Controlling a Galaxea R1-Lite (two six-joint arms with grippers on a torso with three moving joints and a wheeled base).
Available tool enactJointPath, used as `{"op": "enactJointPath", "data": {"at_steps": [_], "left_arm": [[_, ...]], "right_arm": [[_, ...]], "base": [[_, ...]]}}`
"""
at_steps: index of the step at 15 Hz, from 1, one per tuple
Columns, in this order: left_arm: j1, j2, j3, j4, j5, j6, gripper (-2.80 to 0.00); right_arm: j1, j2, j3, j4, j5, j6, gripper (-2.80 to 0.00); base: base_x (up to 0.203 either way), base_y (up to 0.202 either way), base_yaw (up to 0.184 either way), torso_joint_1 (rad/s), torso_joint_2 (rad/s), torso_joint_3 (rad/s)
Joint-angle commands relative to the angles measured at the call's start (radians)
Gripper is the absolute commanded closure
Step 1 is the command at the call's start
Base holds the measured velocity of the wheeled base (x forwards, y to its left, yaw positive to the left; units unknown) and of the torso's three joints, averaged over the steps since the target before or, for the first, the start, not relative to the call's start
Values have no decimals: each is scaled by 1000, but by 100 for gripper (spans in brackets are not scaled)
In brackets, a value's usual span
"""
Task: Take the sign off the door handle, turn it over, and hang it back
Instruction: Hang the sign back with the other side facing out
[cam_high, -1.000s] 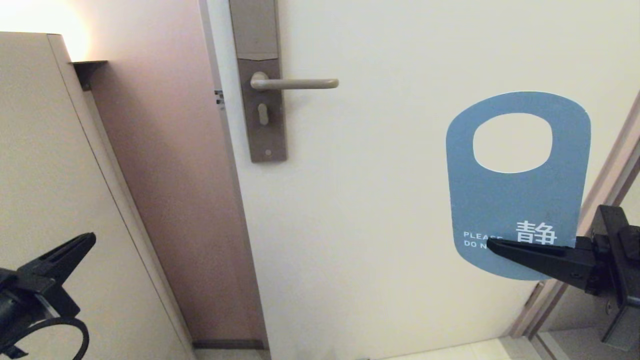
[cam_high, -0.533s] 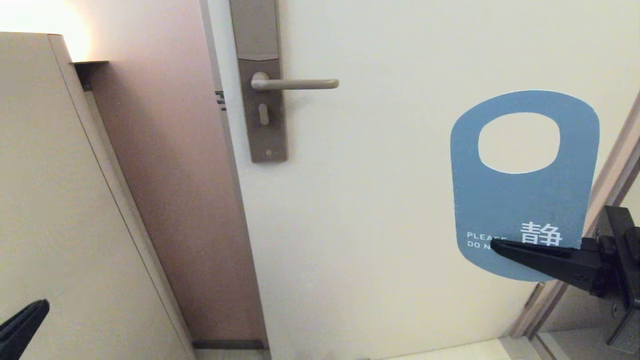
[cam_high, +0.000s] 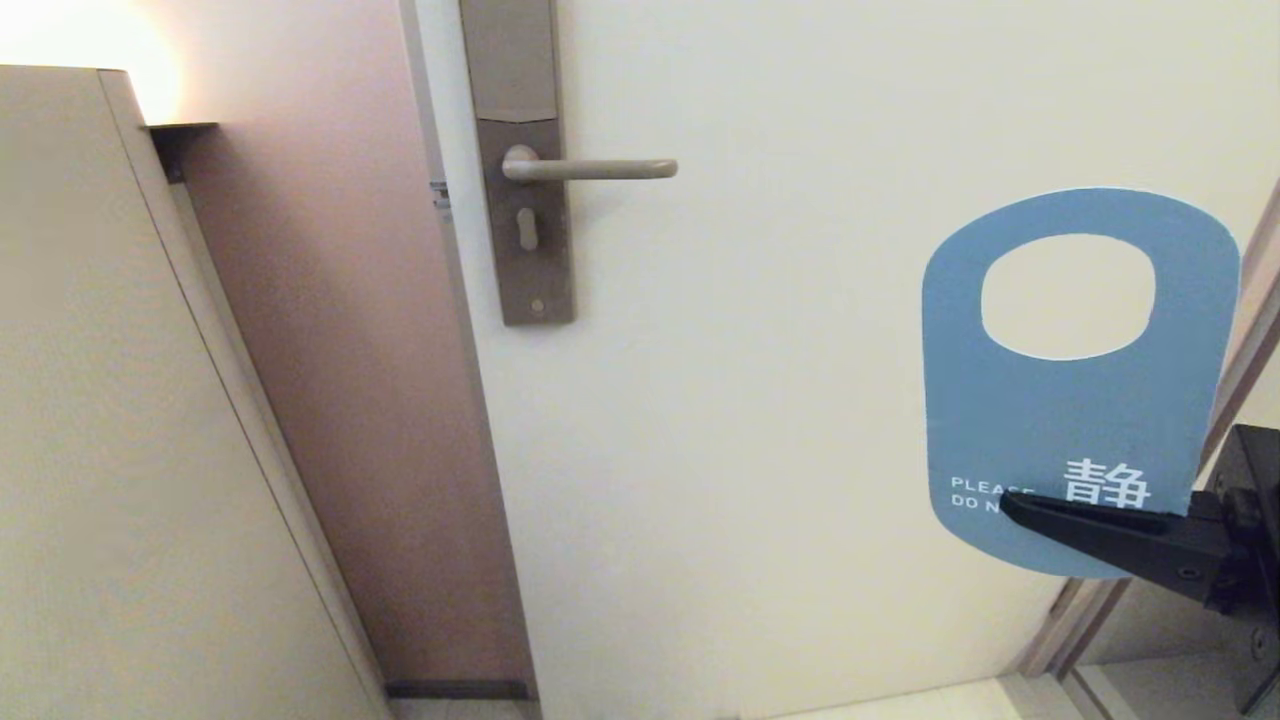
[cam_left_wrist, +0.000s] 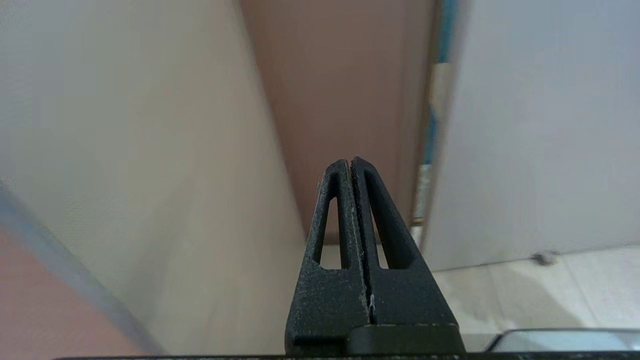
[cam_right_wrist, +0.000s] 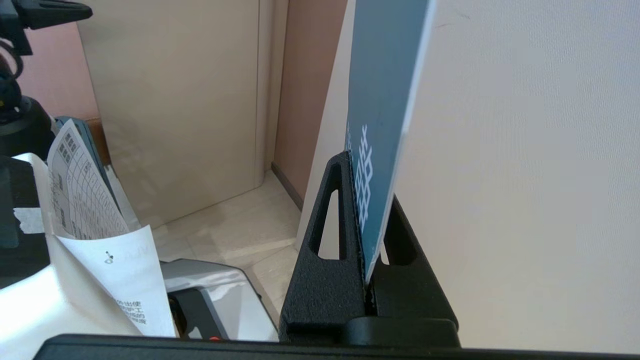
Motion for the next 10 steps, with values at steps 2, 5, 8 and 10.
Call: {"op": "enactJointPath", "data": {"at_steps": [2,5,8,10], "left_arm": [[-2,-7,1,3,-45,12,0],[-4,-8,-1,-3,-37,58,0],[-22,-5,-35,106,-71,105,0],[-82,-52,-44,130,-84,109,0]], "right_arm": [[-1,-5,6,-1,3,-1,0],[1,-9,11,-1,3,-1,0],[1,-11,18,-1,3,-1,0],[0,-16,21,-2,3,-1,0]], "base": [[0,0,0,0,0,0],[0,0,0,0,0,0],[0,0,0,0,0,0],[0,0,0,0,0,0]]}}
